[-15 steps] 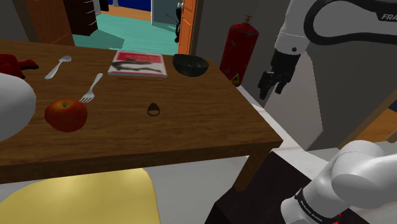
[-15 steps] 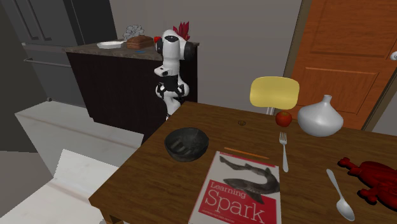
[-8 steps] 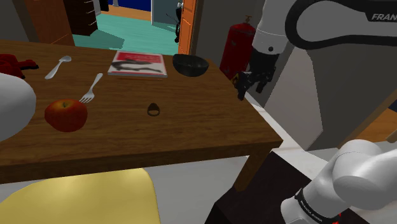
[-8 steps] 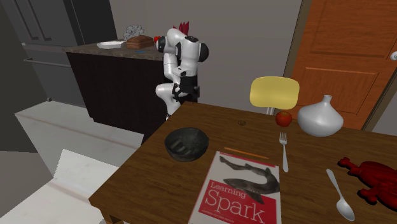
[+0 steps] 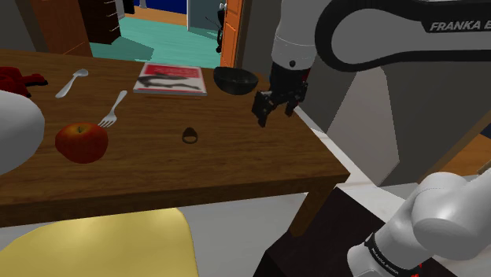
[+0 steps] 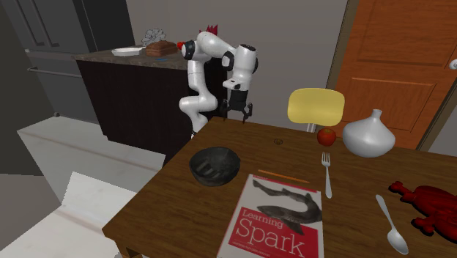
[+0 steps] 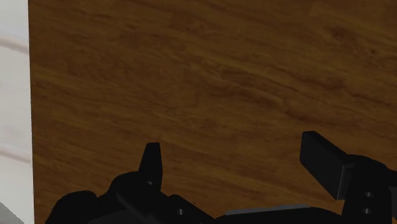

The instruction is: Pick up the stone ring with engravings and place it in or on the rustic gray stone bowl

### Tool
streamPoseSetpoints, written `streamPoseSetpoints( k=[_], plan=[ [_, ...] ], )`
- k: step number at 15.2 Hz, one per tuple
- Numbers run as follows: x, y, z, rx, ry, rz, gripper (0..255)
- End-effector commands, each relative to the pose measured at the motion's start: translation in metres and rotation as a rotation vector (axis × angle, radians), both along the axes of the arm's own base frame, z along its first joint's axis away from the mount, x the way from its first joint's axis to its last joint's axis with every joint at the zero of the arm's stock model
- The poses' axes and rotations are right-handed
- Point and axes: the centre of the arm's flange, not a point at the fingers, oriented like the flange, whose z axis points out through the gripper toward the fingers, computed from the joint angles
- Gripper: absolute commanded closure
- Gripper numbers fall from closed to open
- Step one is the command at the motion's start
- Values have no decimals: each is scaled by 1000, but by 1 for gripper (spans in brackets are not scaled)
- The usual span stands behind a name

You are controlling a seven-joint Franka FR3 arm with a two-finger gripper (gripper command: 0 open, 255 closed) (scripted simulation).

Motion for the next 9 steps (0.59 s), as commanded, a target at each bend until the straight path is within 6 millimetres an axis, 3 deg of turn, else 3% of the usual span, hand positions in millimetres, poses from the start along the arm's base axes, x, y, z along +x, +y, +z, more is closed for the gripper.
streamPoseSetpoints(
  k=[1,9],
  plan=[
    [8,25,-1,-10,-19,5,0],
    [35,129,-9,-55,-90,30,0]
  ],
)
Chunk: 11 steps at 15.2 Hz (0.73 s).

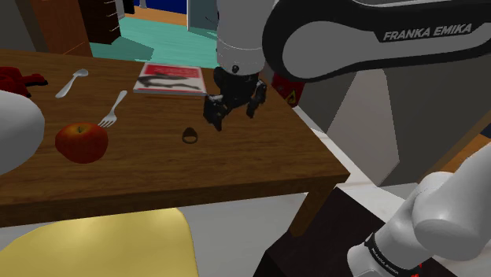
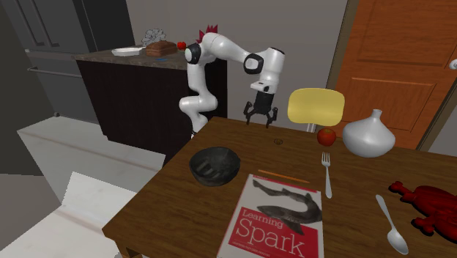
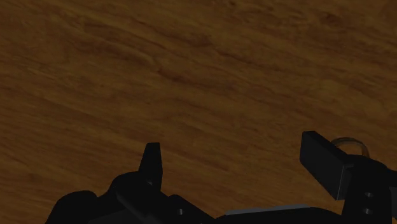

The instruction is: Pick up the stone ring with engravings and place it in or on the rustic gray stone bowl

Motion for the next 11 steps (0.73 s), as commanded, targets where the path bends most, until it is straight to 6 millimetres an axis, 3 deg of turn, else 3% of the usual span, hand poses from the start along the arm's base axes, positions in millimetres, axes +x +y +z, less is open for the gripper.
streamPoseSetpoints(
  k=[1,7,11],
  plan=[
    [7,29,-2,-9,-20,4,0],
    [26,107,-11,-43,-73,23,0],
    [31,106,-26,-44,-75,24,0]
  ],
)
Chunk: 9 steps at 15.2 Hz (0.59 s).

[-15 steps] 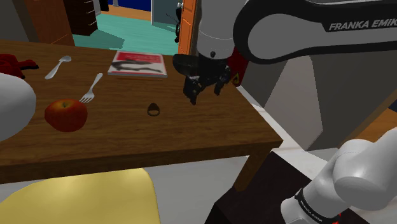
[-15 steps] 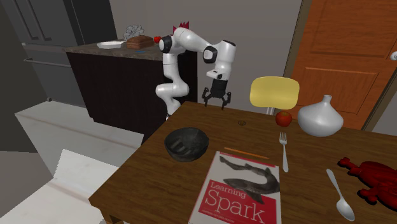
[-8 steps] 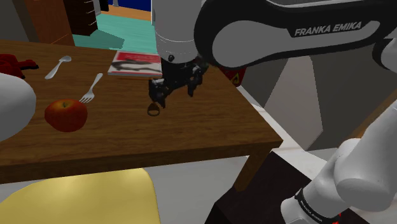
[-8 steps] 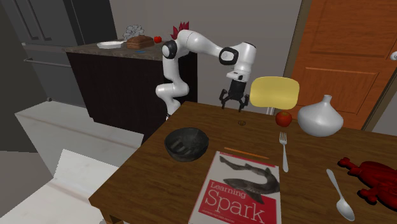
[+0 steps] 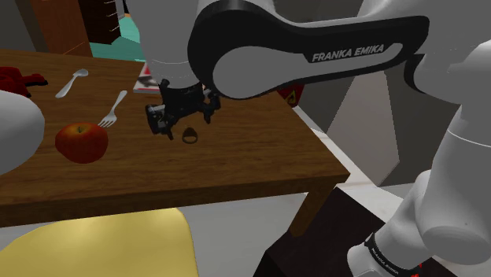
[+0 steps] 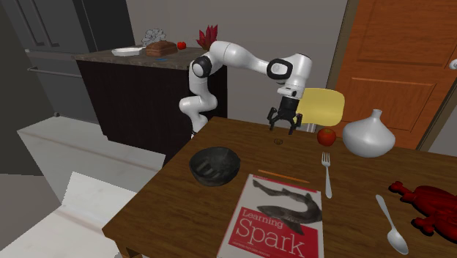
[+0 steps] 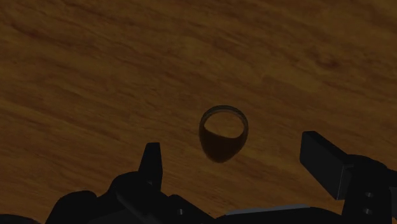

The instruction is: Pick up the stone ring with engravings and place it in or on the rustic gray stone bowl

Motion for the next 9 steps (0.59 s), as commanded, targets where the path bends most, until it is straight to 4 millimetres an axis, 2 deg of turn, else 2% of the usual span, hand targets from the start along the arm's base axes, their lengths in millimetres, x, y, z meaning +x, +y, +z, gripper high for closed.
streamPoseSetpoints(
  k=[1,4,9],
  plan=[
    [3,-2,-11,0,-1,0,0],
    [8,-7,-28,0,-1,0,0],
    [8,-7,-28,0,-1,0,0]
  ],
)
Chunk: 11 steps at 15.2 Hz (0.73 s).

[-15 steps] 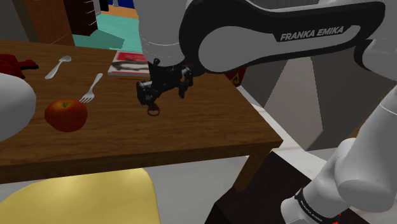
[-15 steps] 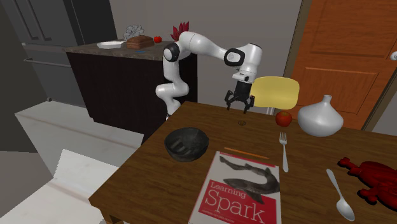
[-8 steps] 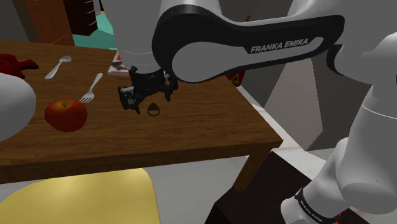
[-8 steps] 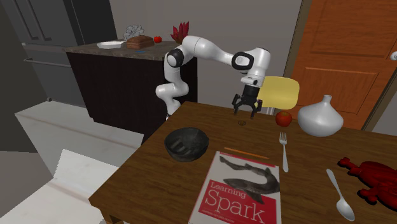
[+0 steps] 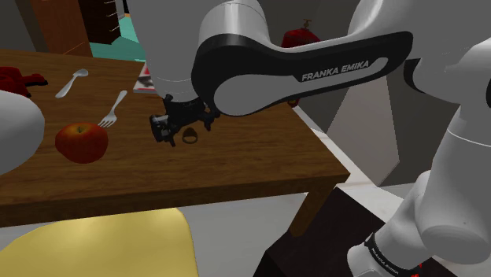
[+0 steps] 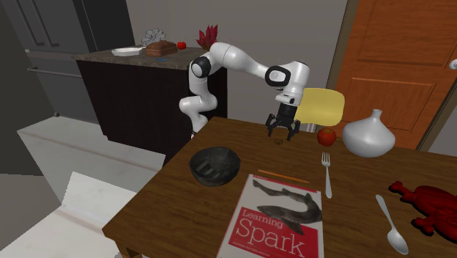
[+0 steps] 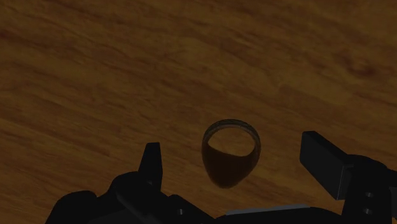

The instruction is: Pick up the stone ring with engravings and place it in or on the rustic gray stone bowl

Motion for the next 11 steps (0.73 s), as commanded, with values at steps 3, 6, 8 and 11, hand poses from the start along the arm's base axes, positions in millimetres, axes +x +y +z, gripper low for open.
streamPoseSetpoints(
  k=[3,6,8,11],
  plan=[
    [0,0,0,0,0,0,0],
    [0,0,0,0,0,0,255],
    [-1,0,0,0,0,0,255],
    [0,-1,0,0,0,0,255]
  ],
)
